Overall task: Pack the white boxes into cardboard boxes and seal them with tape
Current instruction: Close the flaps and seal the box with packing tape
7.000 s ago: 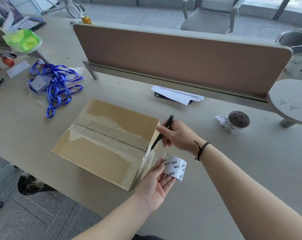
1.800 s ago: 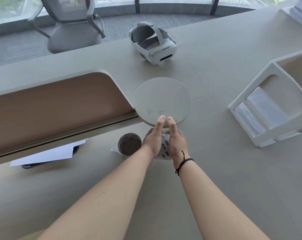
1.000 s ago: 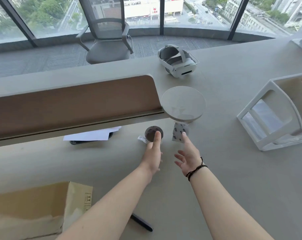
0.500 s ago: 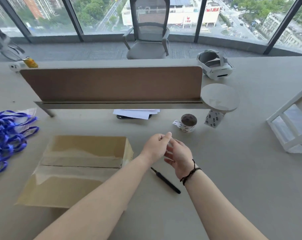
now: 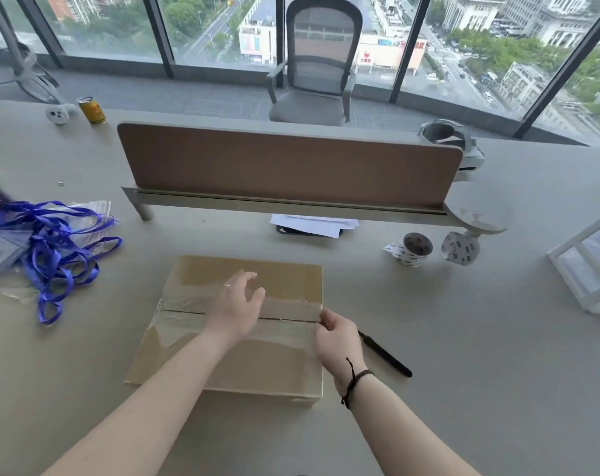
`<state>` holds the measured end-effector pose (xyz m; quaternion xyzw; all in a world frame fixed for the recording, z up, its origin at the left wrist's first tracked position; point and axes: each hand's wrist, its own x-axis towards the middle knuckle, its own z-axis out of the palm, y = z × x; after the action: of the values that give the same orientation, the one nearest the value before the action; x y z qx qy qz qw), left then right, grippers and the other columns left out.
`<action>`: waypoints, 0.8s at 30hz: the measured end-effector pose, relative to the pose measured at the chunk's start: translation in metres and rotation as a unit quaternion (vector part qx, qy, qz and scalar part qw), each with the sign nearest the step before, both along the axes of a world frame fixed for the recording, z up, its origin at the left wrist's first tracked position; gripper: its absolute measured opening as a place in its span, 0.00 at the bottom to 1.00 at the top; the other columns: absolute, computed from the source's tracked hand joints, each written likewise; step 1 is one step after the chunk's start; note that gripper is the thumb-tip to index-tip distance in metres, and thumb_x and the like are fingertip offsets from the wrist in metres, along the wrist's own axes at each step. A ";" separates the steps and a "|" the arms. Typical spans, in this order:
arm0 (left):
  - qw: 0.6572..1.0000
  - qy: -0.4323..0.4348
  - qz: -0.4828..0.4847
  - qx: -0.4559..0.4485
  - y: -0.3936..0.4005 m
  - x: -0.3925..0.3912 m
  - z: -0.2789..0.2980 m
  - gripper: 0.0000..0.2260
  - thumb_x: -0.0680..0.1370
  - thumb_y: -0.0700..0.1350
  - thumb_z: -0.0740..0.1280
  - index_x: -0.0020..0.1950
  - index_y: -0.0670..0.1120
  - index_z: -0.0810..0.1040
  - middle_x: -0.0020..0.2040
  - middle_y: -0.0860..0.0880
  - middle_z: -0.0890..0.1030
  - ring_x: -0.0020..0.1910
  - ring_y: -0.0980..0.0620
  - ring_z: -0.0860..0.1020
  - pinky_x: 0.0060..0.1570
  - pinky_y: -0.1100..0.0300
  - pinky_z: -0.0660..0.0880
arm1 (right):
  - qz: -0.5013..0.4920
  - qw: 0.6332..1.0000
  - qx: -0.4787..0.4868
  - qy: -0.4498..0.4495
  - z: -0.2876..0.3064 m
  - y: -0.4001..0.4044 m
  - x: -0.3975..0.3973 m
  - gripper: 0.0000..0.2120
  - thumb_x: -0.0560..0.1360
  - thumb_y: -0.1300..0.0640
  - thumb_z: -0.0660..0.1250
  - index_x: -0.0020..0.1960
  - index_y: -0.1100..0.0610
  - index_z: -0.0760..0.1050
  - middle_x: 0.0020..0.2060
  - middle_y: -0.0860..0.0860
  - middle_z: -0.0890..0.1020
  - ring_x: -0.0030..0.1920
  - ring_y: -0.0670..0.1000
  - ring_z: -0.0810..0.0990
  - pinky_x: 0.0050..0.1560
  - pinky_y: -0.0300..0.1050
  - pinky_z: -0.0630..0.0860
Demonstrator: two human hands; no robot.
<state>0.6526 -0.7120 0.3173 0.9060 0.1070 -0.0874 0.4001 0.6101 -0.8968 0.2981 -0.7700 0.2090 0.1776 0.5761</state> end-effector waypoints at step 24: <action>0.881 -0.008 -0.378 0.285 0.063 -0.056 -0.030 0.30 0.80 0.68 0.38 0.81 0.61 0.37 0.80 0.56 0.34 0.79 0.52 0.31 0.77 0.43 0.32 | 0.165 0.890 -0.424 -0.043 -0.007 0.054 -0.030 0.27 0.84 0.47 0.48 0.81 0.52 0.55 0.81 0.47 0.57 0.82 0.53 0.52 0.79 0.51 0.52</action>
<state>0.5970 -0.6485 0.2876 0.9533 -0.2262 -0.1906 0.0619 0.5797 -0.8432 0.2909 -0.9712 0.1093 0.1317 0.1658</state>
